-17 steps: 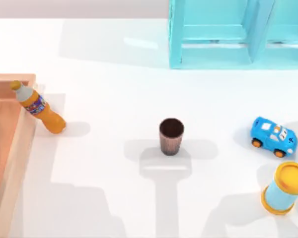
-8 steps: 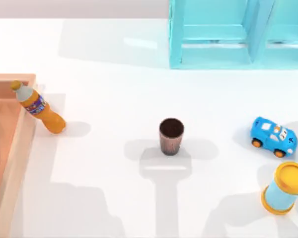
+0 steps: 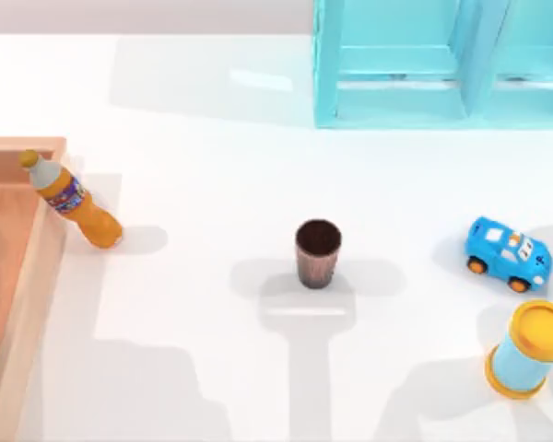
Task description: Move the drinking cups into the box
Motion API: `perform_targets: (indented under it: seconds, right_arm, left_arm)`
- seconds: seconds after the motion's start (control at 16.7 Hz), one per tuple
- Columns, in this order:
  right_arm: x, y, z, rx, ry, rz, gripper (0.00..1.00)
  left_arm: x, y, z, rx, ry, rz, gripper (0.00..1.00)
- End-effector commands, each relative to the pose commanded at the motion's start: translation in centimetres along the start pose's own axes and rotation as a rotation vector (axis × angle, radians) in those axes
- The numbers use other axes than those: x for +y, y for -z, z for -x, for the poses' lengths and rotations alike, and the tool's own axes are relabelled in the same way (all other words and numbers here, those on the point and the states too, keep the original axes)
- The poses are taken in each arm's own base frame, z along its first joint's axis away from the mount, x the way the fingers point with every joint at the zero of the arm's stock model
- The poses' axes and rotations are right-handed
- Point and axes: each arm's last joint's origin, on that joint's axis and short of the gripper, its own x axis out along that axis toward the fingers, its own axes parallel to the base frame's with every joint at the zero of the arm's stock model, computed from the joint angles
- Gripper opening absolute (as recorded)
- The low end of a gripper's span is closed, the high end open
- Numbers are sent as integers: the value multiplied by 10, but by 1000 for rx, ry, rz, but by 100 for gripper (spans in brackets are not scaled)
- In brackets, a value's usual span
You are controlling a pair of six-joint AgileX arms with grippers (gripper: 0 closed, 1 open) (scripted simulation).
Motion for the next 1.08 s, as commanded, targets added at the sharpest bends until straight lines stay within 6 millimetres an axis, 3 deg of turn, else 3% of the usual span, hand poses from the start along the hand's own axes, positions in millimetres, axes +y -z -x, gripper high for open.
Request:
perform_targets:
  seconds: [0.54, 0.66, 0.96, 1.08]
  right_arm:
    - [0, 0, 0, 0, 0, 0, 100]
    - [0, 0, 0, 0, 0, 0, 100]
    - [0, 0, 0, 0, 0, 0, 100]
    - [0, 0, 0, 0, 0, 0, 100]
  left_arm:
    - [0, -1, 5, -3, -4, -5, 100]
    - [1, -3, 18, -1, -6, -3, 100]
    - [3, -5, 81, -3, -5, -5, 100]
    - [2, -2, 96, -6, 0, -2, 100]
